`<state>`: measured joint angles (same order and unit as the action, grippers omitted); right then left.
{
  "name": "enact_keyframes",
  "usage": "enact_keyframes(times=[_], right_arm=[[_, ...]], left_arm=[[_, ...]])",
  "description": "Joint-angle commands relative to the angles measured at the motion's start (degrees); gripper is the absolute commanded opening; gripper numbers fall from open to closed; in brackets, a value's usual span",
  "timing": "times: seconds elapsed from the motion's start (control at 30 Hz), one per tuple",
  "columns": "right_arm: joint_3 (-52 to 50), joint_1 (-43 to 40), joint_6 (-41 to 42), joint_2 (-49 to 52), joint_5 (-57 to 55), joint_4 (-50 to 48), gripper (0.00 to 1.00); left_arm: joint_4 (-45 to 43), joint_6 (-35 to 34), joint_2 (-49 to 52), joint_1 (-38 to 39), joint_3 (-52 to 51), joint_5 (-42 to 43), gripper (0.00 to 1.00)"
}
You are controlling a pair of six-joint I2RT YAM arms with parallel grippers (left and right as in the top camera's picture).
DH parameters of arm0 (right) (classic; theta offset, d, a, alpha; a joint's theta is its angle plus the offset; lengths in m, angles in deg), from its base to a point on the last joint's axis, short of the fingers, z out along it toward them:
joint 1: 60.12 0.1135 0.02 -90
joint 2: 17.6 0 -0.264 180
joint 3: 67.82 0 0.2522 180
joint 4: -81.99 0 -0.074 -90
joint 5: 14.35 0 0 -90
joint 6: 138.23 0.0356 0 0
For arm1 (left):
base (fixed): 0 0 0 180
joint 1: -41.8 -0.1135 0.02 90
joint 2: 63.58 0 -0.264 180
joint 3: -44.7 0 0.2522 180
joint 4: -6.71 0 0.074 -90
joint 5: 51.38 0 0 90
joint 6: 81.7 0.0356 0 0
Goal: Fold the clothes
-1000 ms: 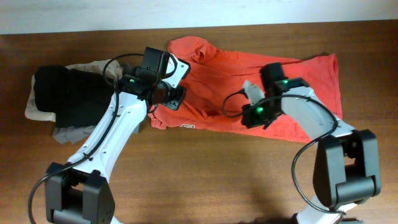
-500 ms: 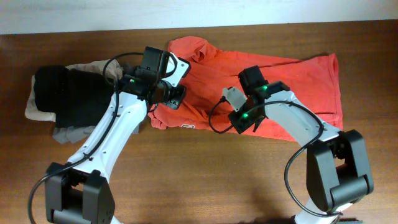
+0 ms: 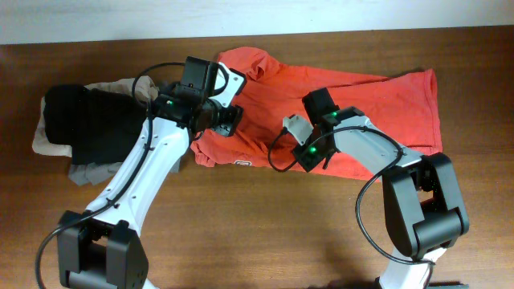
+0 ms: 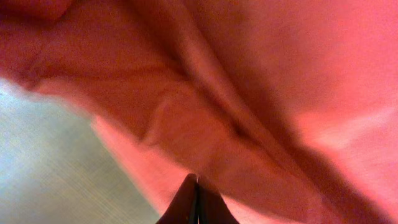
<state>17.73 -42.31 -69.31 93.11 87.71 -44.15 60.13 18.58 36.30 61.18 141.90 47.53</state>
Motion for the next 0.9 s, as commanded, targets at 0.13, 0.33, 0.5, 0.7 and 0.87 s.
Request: enact_keyframes(times=[0.13, 0.33, 0.5, 0.7, 0.87], right_arm=[[-0.39, 0.57, 4.02, 0.15, -11.30, -6.82, 0.04], [-0.37, 0.57, 6.78, 0.15, -15.32, -9.27, 0.04], [-0.26, 0.55, 7.02, 0.13, -18.08, -10.36, 0.04], [3.98, 0.52, 7.23, -2.51, -17.38, -4.63, 0.04], [6.34, 0.57, 5.53, -5.03, -9.49, 6.88, 0.04]], left_arm=[[0.46, 0.28, -0.37, -0.04, 1.27, -0.37, 0.56], [0.70, 0.28, -0.37, -0.04, 1.27, -0.39, 0.57], [0.79, 0.28, -0.37, -0.04, 1.27, -0.39, 0.57], [1.73, 0.33, -0.37, -0.04, 1.27, -0.48, 0.57], [1.75, 0.31, -0.37, -0.04, 1.27, -1.49, 0.57]])
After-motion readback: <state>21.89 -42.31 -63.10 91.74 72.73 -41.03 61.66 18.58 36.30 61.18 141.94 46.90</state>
